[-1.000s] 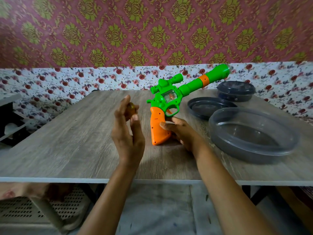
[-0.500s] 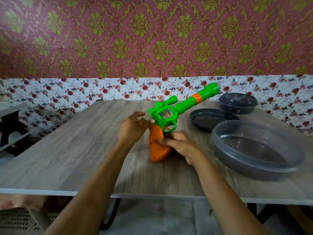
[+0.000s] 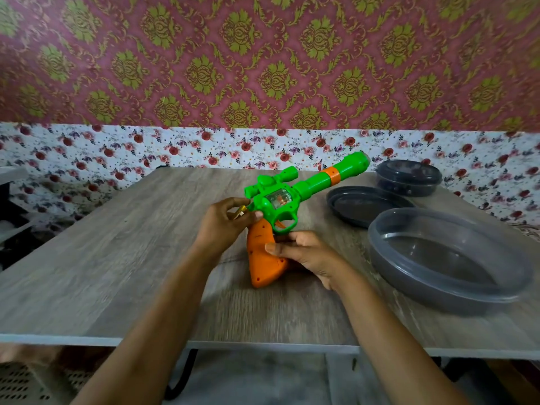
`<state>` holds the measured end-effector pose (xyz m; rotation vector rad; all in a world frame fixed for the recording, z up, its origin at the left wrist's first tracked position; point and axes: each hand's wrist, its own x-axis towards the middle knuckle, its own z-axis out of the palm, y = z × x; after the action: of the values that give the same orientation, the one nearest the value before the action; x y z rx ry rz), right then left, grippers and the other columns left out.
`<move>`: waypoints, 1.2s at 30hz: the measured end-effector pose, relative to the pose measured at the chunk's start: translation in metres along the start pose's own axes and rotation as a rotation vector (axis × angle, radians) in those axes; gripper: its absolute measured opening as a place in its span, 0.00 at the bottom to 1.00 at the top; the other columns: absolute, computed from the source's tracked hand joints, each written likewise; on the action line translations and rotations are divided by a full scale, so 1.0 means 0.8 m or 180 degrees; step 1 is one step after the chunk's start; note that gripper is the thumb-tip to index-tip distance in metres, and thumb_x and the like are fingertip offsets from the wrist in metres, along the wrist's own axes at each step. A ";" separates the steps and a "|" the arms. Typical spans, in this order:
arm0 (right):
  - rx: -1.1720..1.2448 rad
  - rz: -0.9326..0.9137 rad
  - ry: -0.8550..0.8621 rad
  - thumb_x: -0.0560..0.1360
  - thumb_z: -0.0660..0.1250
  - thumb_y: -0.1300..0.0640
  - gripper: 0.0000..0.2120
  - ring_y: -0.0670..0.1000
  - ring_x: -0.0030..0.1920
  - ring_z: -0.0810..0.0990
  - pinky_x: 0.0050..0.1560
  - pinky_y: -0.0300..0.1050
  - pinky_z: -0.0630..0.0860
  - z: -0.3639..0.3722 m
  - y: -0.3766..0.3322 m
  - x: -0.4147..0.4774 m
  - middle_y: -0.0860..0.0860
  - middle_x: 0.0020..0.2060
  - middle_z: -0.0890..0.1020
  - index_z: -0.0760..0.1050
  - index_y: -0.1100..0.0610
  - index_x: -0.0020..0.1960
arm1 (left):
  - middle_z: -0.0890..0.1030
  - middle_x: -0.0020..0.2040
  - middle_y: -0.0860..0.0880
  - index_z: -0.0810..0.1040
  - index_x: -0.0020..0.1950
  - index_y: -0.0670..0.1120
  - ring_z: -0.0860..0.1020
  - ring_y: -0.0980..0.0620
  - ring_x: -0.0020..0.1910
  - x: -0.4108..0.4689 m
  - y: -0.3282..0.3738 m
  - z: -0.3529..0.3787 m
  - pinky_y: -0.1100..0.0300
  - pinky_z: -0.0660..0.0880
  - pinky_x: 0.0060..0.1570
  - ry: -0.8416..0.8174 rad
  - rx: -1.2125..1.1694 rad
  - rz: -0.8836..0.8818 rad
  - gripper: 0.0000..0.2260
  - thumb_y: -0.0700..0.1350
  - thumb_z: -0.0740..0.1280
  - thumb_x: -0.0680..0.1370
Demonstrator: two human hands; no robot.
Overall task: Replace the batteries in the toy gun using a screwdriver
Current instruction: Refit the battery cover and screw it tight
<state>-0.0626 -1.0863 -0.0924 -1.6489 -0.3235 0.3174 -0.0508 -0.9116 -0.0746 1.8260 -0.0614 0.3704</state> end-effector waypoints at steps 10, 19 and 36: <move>0.0044 -0.0116 0.0154 0.71 0.68 0.67 0.22 0.42 0.42 0.79 0.46 0.29 0.75 0.008 -0.002 -0.005 0.54 0.48 0.81 0.69 0.60 0.64 | 0.84 0.41 0.45 0.83 0.44 0.46 0.81 0.44 0.46 0.004 -0.019 -0.011 0.51 0.77 0.47 0.0724 0.0368 -0.0347 0.20 0.58 0.75 0.61; -0.0136 -0.0270 0.0145 0.71 0.69 0.67 0.18 0.37 0.36 0.79 0.40 0.26 0.74 0.010 -0.001 -0.004 0.57 0.49 0.81 0.74 0.64 0.60 | 0.83 0.40 0.40 0.82 0.42 0.43 0.77 0.44 0.37 0.005 -0.025 -0.016 0.57 0.67 0.36 0.0501 0.0729 -0.0610 0.14 0.53 0.74 0.68; -0.3194 -0.0664 0.0580 0.73 0.63 0.61 0.36 0.52 0.75 0.55 0.73 0.44 0.57 0.013 0.002 0.016 0.55 0.76 0.56 0.51 0.54 0.76 | 0.72 0.66 0.44 0.67 0.71 0.56 0.74 0.43 0.61 -0.012 0.010 0.002 0.56 0.71 0.51 -0.0372 0.2876 0.0082 0.25 0.58 0.64 0.75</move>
<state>-0.0548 -1.0721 -0.0951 -2.5737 -0.5628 -0.2064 -0.0611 -0.9169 -0.0701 2.7418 0.0065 0.3314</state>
